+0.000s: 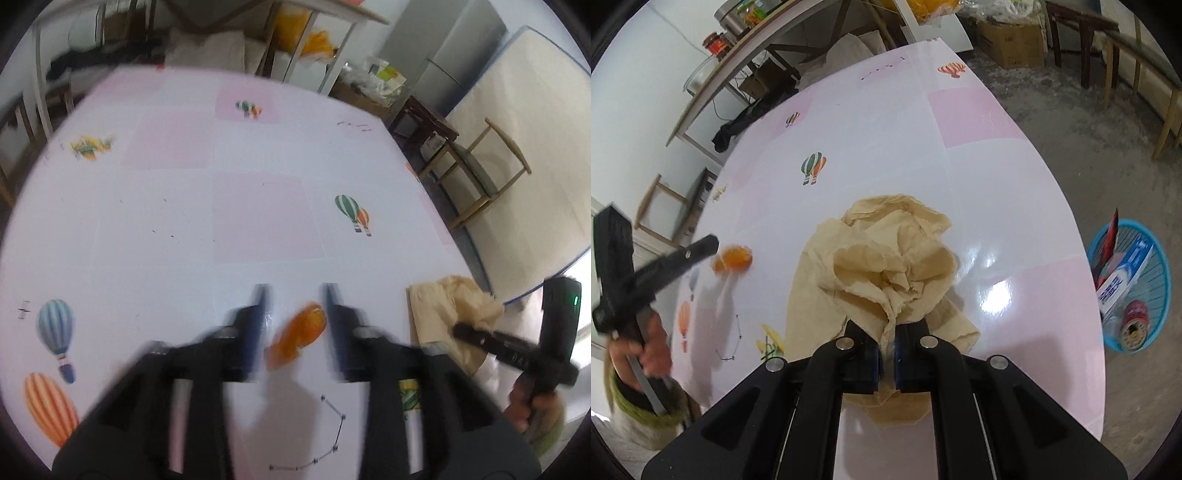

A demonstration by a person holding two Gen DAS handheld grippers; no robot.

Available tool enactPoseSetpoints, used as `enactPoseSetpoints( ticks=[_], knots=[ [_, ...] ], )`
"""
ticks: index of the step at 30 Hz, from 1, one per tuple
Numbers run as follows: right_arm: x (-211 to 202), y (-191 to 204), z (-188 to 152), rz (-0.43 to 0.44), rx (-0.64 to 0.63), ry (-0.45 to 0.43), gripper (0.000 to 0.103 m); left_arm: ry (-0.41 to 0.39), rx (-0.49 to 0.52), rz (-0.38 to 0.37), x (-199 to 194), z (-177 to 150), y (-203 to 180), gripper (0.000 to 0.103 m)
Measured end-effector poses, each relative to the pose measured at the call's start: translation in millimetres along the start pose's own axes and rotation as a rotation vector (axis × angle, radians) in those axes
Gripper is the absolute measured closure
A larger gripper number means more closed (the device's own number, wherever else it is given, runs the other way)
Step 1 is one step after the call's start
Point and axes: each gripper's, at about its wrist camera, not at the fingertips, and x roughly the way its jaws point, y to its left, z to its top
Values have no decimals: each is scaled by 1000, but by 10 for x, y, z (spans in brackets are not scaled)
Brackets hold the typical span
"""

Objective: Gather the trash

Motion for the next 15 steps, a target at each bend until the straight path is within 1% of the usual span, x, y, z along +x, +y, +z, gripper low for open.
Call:
enactPoseSetpoints(
  ticks=[3, 4, 5, 7, 9, 10, 11, 12, 13, 14, 15],
  knots=[
    [-24, -18, -44, 27, 11, 0, 97, -79, 51, 32, -198, -81, -118, 56],
    [-22, -27, -57, 42, 17, 5, 97, -97, 60, 17, -254, -119, -156, 56],
    [-10, -44, -78, 73, 31, 15, 97, -105, 68, -16, -295, -143, -187, 56],
    [21, -91, -103, 133, 67, 38, 97, -100, 102, -118, -329, -182, -337, 56],
    [57, -159, -126, 199, 113, 62, 97, -55, 153, -199, -274, -281, -540, 56],
    [68, -188, -135, 219, 131, 67, 97, -33, 161, -220, -229, -321, -608, 57],
    [76, -204, -141, 233, 143, 71, 97, 12, 155, -253, -134, -367, -699, 59],
    [84, -232, -146, 250, 161, 74, 97, 47, 142, -280, -61, -397, -755, 66],
    [96, -276, -154, 274, 194, 77, 97, 97, 119, -332, 57, -441, -818, 75],
    [101, -299, -159, 287, 209, 79, 97, 127, 102, -362, 165, -475, -860, 77],
    [98, -318, -169, 296, 224, 78, 97, 145, 93, -362, 244, -488, -885, 80]
  ],
)
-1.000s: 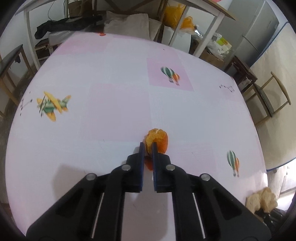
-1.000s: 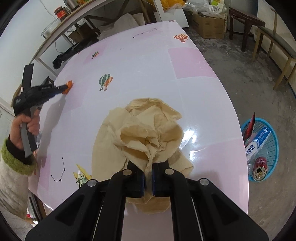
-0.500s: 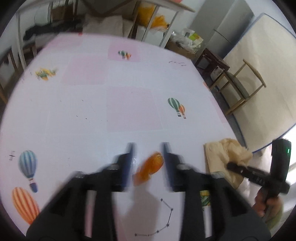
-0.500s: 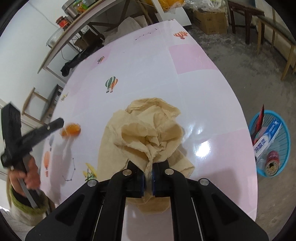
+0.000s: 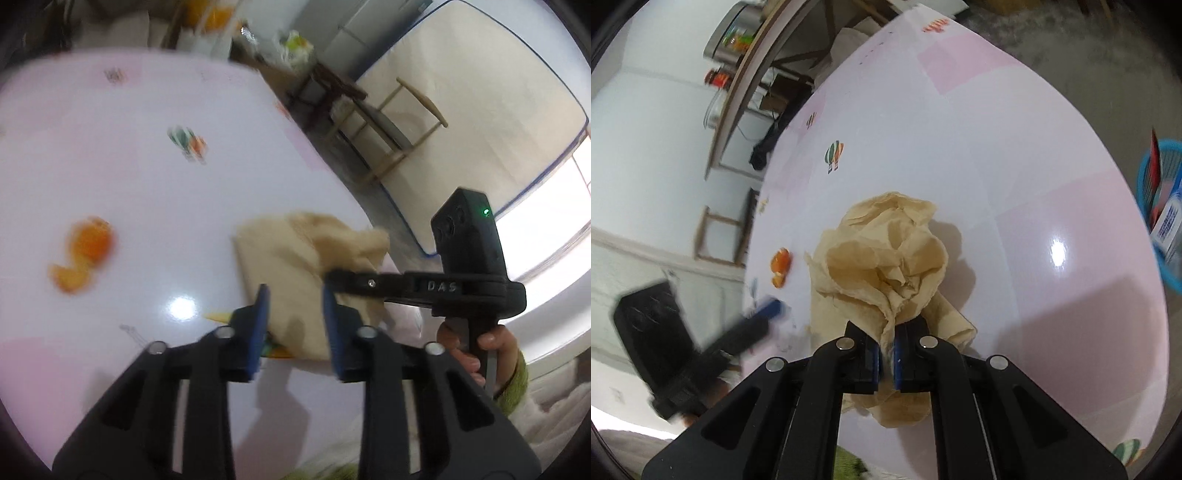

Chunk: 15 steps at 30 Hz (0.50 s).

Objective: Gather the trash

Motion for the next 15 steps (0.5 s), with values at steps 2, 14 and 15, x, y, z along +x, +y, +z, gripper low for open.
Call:
enactPoseSetpoints(
  ticks=[2, 14, 15],
  knots=[
    [-24, -8, -19, 5, 2, -10, 94, 76, -7, 16, 273, -24, 4, 83],
    [-142, 187, 44, -110, -116, -96, 45, 67, -1, 23, 351, -33, -46, 96],
    [-129, 198, 50, -104, -130, -96, 45, 71, -11, 2, 349, -43, -33, 96]
  ],
)
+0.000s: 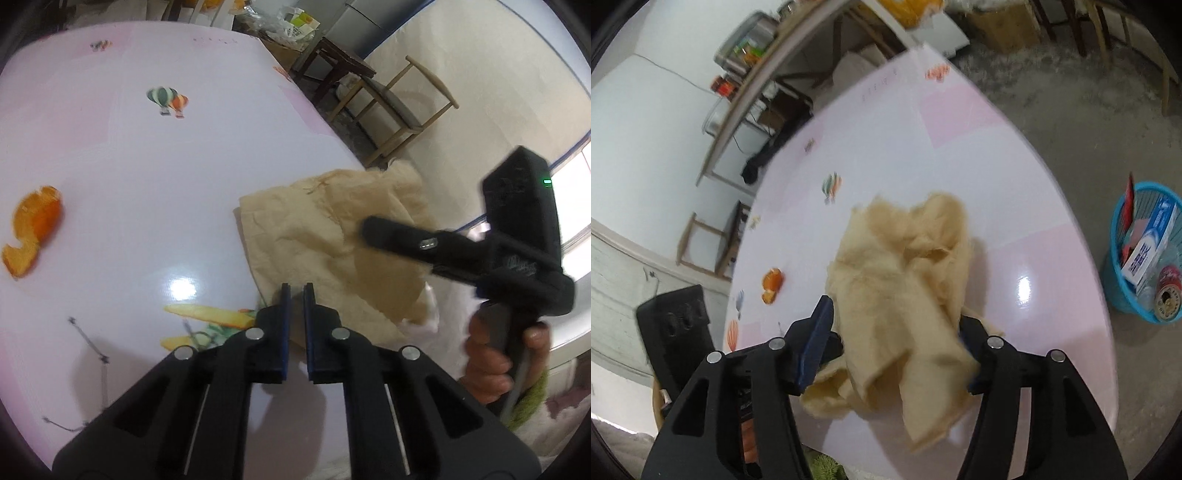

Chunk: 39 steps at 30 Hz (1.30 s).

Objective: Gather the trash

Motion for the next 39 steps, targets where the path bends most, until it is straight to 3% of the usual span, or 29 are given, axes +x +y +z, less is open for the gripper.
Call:
enactPoseSetpoints(
  ticks=[5, 8, 10, 15, 19, 21, 23, 26, 28, 34, 36, 39],
  knots=[
    [100, 229, 4, -87, -119, 24, 45, 11, -69, -100, 15, -15, 110, 92],
    [127, 325, -31, -145, -194, 29, 45, -11, -90, -111, -82, -29, 175, 75],
    [130, 357, -43, -168, -226, 32, 45, -42, -77, -59, -223, -66, 251, 67],
    [162, 412, -56, -205, -278, 49, 42, -120, -83, 66, -716, -187, 559, 65],
    [139, 420, -44, -198, -237, 54, 41, -191, -144, 134, -1077, -262, 817, 64],
    [124, 460, -32, -189, -219, 48, 36, -222, -175, 157, -1168, -245, 909, 64],
    [167, 537, -41, -186, -226, 55, 23, -240, -194, 170, -1172, -177, 968, 64],
    [307, 605, -81, -170, -219, 100, 15, -252, -207, 178, -1167, -102, 1026, 64],
    [383, 696, -133, -215, -251, 89, 12, -258, -202, 178, -1180, -89, 1030, 64],
    [646, 983, -370, -480, -462, 64, 12, -263, -199, 222, -1195, -107, 1084, 62],
    [626, 982, -399, -487, -467, 47, 16, -271, -190, 285, -1180, -80, 1102, 51],
    [513, 900, -357, -496, -430, 28, 35, -270, -147, 367, -1229, -79, 1119, 48]
  ],
)
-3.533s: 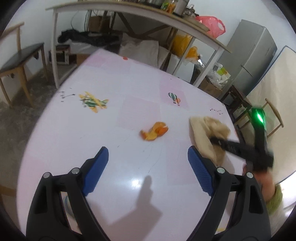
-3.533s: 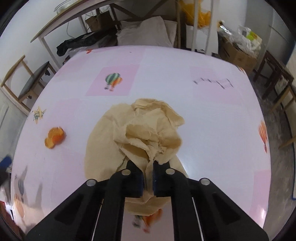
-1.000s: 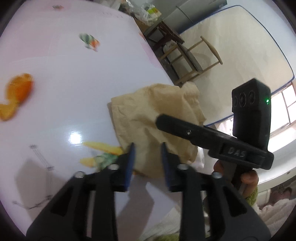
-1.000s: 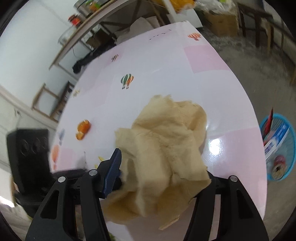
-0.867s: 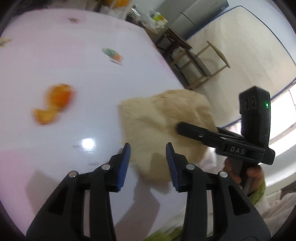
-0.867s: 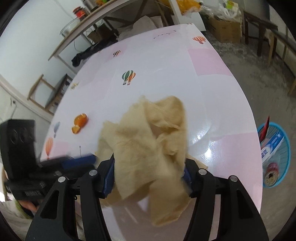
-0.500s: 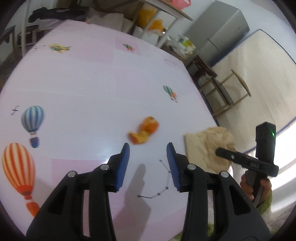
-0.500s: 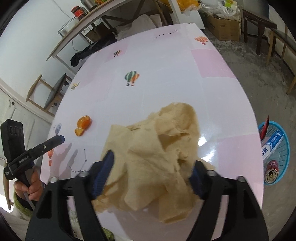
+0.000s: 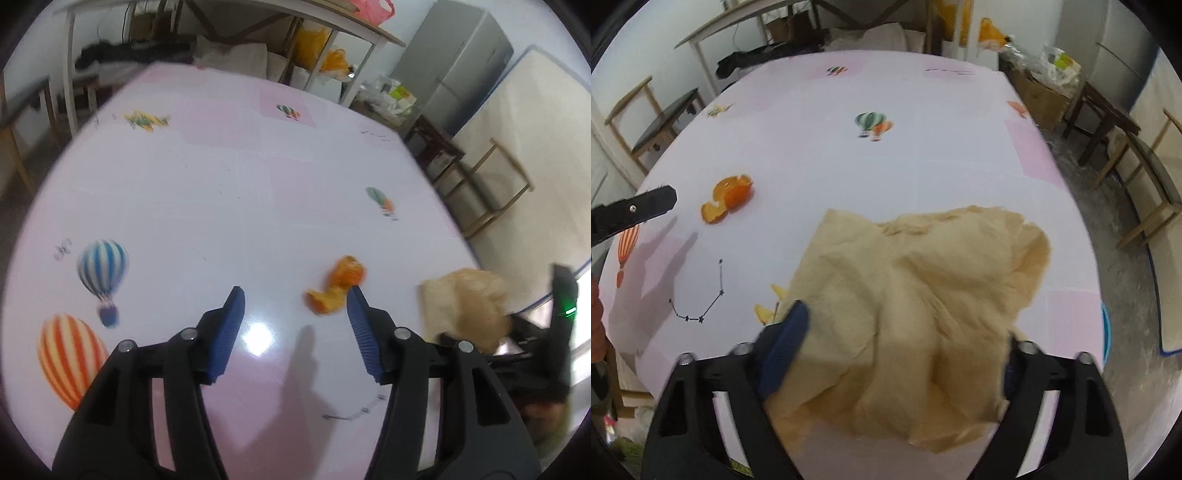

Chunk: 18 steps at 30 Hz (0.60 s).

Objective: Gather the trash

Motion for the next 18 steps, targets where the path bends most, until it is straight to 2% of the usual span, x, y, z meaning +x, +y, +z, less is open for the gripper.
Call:
enactPoseSetpoints(
  ticks=[5, 8, 11, 13, 16, 18],
  knots=[
    [-79, -366, 4, -2, 109, 3, 73, 51, 86, 4, 149, 28, -136, 47],
    [-97, -576, -35, 10, 184, -3, 92, 61, 88, 2, 259, 59, -207, 47],
    [-77, -759, -71, 61, 262, -11, 97, 64, 69, 1, 344, 98, -231, 55],
    [-90, -910, -121, 114, 317, -19, 98, 66, 88, 12, 371, 100, -272, 71],
    [-159, -1080, -170, 174, 375, -52, 98, 78, 108, 3, 385, 79, -337, 90],
    [-250, -1228, -195, 203, 414, -94, 99, 72, 143, 23, 367, 71, -425, 99]
  ],
)
